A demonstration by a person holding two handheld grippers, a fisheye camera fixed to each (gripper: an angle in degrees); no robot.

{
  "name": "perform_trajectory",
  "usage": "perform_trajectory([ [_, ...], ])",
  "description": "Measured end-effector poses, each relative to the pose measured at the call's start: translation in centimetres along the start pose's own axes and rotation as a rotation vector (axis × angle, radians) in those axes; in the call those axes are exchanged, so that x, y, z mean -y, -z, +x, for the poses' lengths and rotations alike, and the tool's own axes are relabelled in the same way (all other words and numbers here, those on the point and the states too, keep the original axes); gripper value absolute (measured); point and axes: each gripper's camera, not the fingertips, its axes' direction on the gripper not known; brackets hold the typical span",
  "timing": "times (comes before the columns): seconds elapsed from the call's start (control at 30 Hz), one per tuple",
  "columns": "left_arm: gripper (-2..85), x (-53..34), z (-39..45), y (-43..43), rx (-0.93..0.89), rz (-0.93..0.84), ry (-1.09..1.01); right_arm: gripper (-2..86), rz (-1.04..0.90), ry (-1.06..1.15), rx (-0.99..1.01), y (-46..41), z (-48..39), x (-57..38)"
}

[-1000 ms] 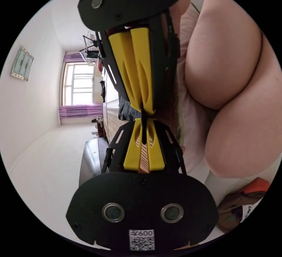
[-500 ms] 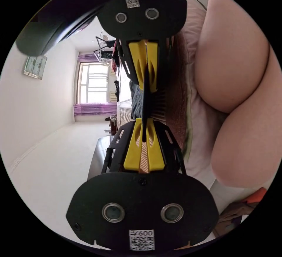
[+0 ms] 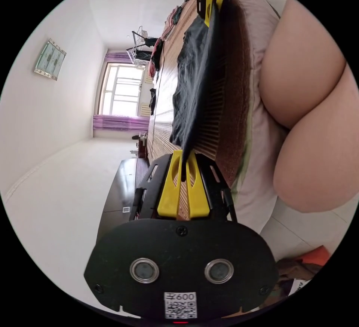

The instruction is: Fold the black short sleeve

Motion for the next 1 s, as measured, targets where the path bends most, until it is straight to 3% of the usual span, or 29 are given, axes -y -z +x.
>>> perform_trajectory([
  [0.13,1.2,2.0,3.1,0.1,-0.045,0.015,0.035,-0.8,0.063,-0.045,-0.010,-1.1,4.1,-3.7],
  [0.2,1.1,3.6,4.6,-0.1,-0.029,-0.031,0.025,-0.8,-0.096,-0.025,-0.070,-3.8,5.8,-4.0],
  [0.23,1.1,4.4,5.3,-0.1,-0.030,-0.045,0.032,-0.8,-0.171,-0.029,-0.034,-5.4,7.1,-4.7],
  [0.3,1.0,5.4,5.7,0.0,-0.057,-0.046,0.076,-0.8,-0.119,-0.056,0.108,-5.6,8.9,-5.3],
  [0.4,1.0,7.4,6.5,0.3,-0.094,-0.047,0.117,-0.8,-0.066,-0.107,0.150,-4.8,10.8,-2.8],
  [0.6,0.8,12.2,9.7,0.5,-0.138,-0.134,0.097,-0.8,-0.056,0.047,0.128,-2.9,13.3,4.7],
  [0.8,0.6,17.2,8.3,8.4,-0.013,-0.246,0.160,-0.9,0.053,-0.043,0.159,8.7,27.9,8.4],
  [1.0,0.5,21.1,-1.4,18.0,0.155,-0.225,0.410,-0.8,0.180,-0.246,-0.025,19.7,42.8,11.6],
])
